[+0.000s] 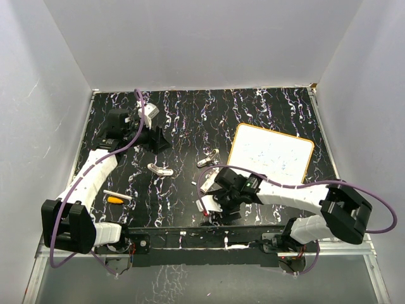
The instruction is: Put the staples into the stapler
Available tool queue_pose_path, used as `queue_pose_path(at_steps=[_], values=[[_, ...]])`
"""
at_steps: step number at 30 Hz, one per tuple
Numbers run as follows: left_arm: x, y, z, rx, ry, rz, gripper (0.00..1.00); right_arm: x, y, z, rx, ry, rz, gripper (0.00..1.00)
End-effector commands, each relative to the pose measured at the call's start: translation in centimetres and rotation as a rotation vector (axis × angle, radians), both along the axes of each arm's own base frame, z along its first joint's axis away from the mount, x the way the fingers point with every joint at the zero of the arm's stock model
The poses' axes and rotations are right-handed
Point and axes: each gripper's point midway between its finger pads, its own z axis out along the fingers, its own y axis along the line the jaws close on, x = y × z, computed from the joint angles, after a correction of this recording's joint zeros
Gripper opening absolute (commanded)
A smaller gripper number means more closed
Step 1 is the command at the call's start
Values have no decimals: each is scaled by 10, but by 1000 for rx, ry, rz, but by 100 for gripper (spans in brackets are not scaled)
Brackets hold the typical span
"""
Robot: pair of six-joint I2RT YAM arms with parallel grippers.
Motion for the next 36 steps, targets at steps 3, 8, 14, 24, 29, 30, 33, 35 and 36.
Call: queue_pose_path(at_steps=[3,8,14,24,29,30,33,35,36], values=[[-3,2,6,1,-31,-10,64,7,25,-2,52,-88,77,67],[-4,4,6,5,-37,-10,64,-2,22,-10,19,-85,120,65],[-4,4,7,2,-39,-13,64,-9,21,-15,7,-69,145,59],[-4,3,10,-8,-37,-12,64,-19,14,-26,-37,-23,198,38],[-4,3,11,-11,-35,-10,64,-23,10,-34,-61,2,225,33],[-4,3,11,-11,-35,-10,64,-24,10,-35,-64,3,229,32],[-5,3,11,-12,-35,-9,64,-21,9,-37,-78,-4,221,27],[-5,3,12,-13,-35,-10,64,-18,10,-36,-74,-1,201,24],[-5,3,12,-14,-36,-8,64,-17,11,-34,-68,5,190,22]])
